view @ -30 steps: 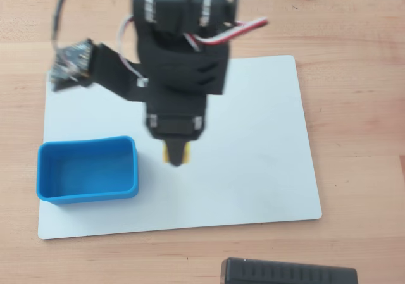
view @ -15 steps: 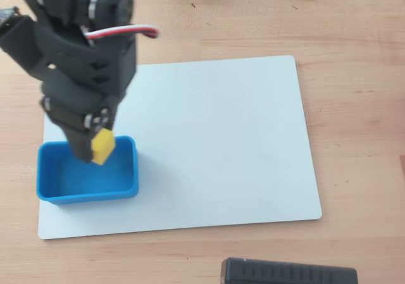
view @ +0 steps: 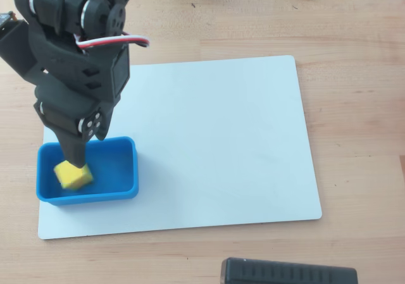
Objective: Pick up yellow cube and drop it in the blue rectangular bin
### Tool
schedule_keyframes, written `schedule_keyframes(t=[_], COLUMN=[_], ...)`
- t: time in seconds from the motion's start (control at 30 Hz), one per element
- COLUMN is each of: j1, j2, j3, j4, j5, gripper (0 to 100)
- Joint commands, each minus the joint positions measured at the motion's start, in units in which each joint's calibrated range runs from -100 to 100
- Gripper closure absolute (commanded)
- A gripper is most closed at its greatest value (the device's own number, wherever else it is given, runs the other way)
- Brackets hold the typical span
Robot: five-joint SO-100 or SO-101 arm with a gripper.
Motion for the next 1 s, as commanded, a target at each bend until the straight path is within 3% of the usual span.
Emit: schedule_keyframes(t=[0.0,0.33,0.57,0.97], j1=[-1.0,-6.5,-11.4,-16.8], j2=[-2.0,-13.6,-35.9,-66.2], j3=[-9.0,0.8,26.8,69.1], j4=[1.2,1.2,-8.2,-25.1], j5=[-0.4,-0.3,-0.2,4.5], gripper=[83,89,89,91])
